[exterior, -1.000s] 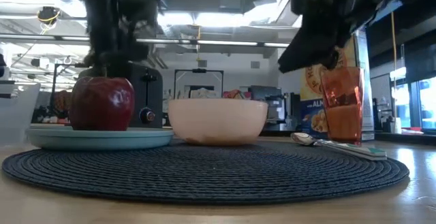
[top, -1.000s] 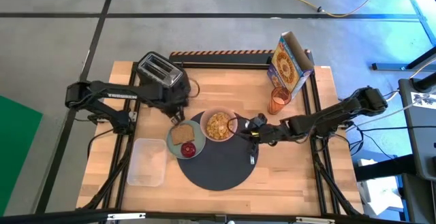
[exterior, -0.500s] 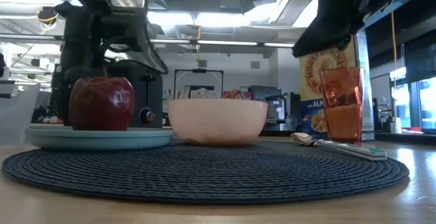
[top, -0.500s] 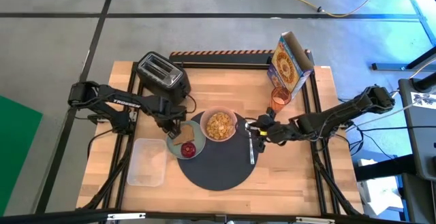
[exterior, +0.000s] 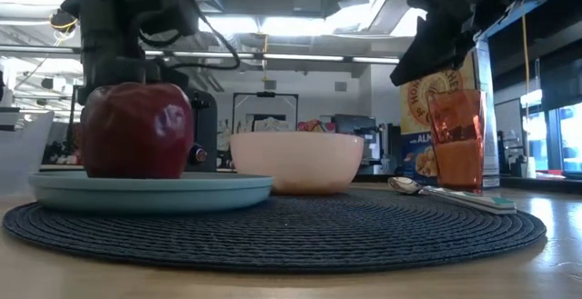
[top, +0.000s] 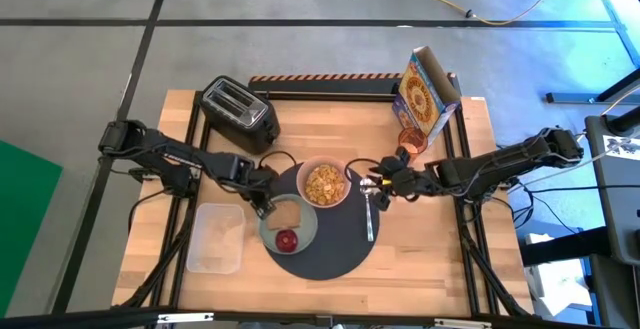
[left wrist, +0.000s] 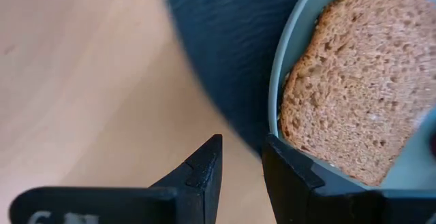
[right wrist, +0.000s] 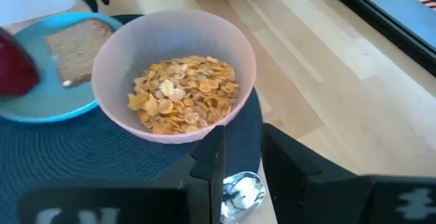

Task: Arrange a breakfast setting
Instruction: Adjust the blue plate, then put the orange cup on the table mat

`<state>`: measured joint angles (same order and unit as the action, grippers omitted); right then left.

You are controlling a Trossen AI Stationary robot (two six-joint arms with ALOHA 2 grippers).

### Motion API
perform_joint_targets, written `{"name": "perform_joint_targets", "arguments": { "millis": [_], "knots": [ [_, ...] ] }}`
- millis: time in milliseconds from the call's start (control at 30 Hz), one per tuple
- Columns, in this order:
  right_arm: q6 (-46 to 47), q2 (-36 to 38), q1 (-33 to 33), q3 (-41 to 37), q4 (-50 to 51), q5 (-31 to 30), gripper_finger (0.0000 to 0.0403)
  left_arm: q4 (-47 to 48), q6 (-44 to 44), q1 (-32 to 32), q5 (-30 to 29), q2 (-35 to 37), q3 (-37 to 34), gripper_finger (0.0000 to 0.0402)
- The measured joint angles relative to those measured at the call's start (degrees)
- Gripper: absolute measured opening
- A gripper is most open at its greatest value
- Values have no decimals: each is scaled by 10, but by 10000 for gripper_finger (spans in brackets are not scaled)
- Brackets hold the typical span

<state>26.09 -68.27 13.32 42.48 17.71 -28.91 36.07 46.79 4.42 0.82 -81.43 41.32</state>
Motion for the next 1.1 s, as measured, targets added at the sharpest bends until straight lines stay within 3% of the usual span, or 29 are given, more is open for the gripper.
{"name": "perform_joint_targets", "arguments": {
  "millis": [167, 367, 567, 733, 1100],
  "knots": [
    [0, 14, -8, 0, 18, 0, 83, -54, 8, 17, -16, 0, 0, 95],
    [-27, 58, -50, 20, 123, 9, 94, -62, -4, 16, -30, 0, 5, 95],
    [-74, 69, -102, 91, 273, 19, 171, -43, -62, 15, -42, 6, 47, 95],
    [-83, 59, -184, 130, 378, 113, 221, -16, -123, 15, -89, 18, 110, 95],
    [-82, 60, -251, 149, 448, 140, 207, -51, -266, 10, -201, 24, 209, 95]
  ]
}}
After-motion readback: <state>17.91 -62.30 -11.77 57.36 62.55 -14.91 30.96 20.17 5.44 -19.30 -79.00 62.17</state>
